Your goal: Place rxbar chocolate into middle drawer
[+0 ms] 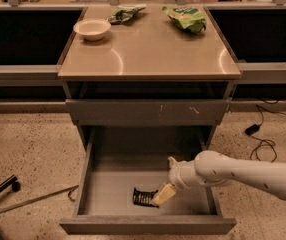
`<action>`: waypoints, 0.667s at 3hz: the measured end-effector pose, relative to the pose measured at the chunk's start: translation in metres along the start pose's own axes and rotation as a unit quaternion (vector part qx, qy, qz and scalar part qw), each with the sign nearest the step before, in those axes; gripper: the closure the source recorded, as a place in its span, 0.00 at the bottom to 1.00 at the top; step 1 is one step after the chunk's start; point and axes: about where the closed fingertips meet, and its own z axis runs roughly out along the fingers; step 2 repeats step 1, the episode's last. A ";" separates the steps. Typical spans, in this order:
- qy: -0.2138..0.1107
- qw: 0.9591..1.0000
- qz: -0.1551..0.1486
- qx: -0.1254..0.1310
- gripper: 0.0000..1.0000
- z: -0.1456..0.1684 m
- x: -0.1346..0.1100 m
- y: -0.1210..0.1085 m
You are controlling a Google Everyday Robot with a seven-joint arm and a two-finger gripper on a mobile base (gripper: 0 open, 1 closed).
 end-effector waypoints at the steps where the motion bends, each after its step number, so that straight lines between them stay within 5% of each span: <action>1: -0.018 1.000 -0.005 0.025 0.00 -0.018 0.000 -0.012; 2: -0.018 1.000 -0.005 0.025 0.00 -0.018 0.000 -0.012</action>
Offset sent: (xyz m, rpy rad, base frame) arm 0.0000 0.0000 0.0000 0.0000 0.0000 0.0000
